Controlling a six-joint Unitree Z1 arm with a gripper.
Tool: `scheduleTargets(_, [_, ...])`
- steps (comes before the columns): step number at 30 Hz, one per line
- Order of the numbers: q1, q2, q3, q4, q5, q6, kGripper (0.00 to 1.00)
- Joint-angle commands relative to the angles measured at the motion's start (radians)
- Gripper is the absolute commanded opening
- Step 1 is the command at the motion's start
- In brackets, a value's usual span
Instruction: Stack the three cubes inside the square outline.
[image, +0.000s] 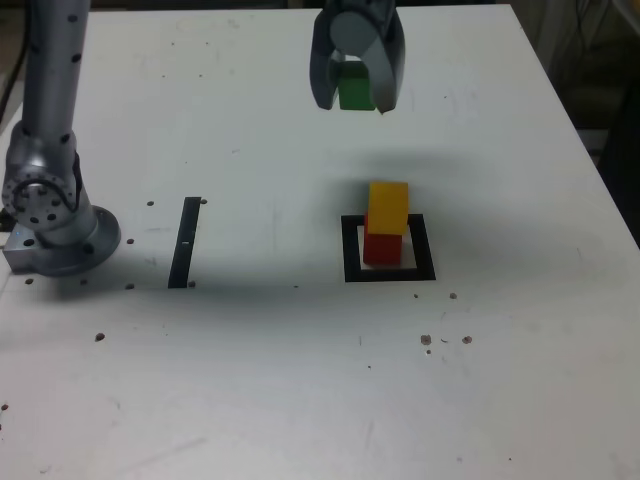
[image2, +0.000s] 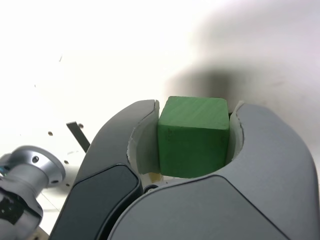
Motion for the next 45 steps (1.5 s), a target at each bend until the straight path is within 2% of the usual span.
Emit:
scheduleTargets(1, [-0.020, -0.020, 0.016, -0.005, -0.002, -0.026, 0.28])
scheduleTargets(15, [-0.165, -0.069, 0.096, -0.040, -0.006, -0.239, 0.28])
scheduleTargets(21, [-0.222, -0.070, 0.090, -0.037, -0.021, -0.306, 0.28])
scheduleTargets(36, [-0.308, -0.014, 0.038, -0.021, -0.082, -0.358, 0.28])
scheduleTargets(45, [-0.319, 0.029, 0.022, -0.021, -0.096, -0.366, 0.28])
